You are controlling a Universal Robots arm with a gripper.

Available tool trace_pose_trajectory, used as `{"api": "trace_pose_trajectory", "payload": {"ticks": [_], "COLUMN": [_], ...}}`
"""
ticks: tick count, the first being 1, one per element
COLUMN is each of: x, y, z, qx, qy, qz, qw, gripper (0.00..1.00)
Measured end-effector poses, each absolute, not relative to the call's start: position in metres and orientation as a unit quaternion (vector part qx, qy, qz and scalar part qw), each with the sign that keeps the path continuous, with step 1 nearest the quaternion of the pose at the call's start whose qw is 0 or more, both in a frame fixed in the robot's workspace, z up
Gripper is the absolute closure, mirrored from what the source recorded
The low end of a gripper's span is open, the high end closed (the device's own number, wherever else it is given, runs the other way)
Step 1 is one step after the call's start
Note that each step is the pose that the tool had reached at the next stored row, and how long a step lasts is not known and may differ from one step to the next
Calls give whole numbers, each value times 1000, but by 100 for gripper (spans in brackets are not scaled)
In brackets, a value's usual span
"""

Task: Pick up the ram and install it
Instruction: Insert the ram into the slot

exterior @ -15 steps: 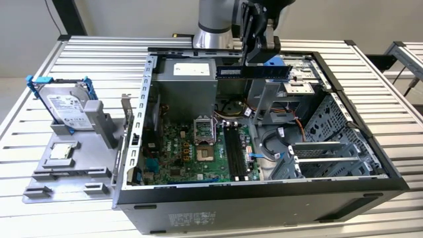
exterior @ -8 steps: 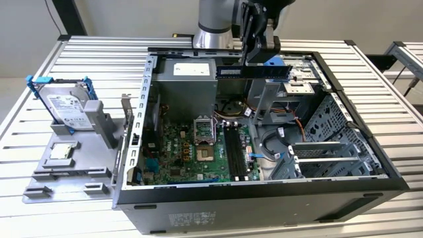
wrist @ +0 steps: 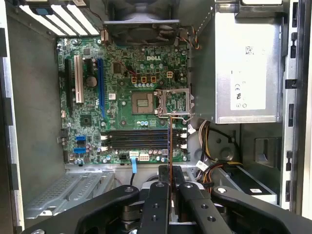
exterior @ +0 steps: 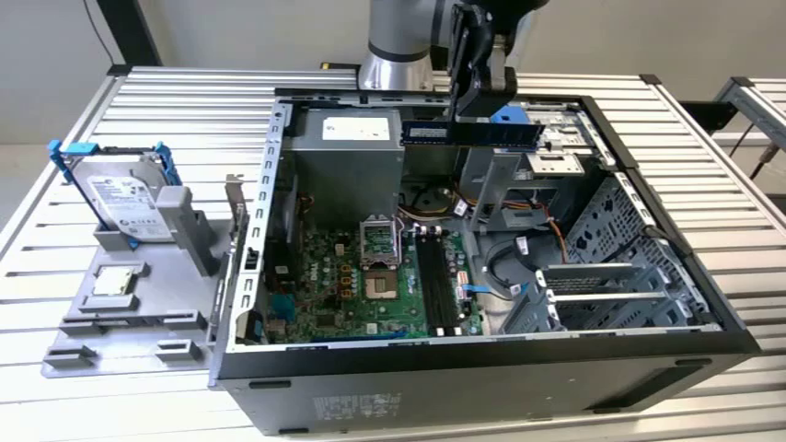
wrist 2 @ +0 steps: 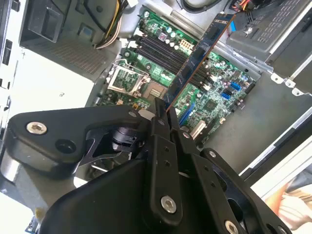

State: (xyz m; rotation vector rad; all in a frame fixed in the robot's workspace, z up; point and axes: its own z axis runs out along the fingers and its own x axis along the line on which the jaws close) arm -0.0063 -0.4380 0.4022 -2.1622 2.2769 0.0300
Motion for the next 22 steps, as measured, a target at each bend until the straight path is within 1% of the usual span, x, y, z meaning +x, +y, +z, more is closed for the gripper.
{"api": "trace_pose_trajectory", "payload": {"ticks": [5, 22], "x": [-6, -6], "y": [-438, -438], "z": [402, 402], "qx": [-686, -568], "qy": [728, 823], "qz": [10, 9], "qw": [1, 2], "gripper": [100, 100]}}
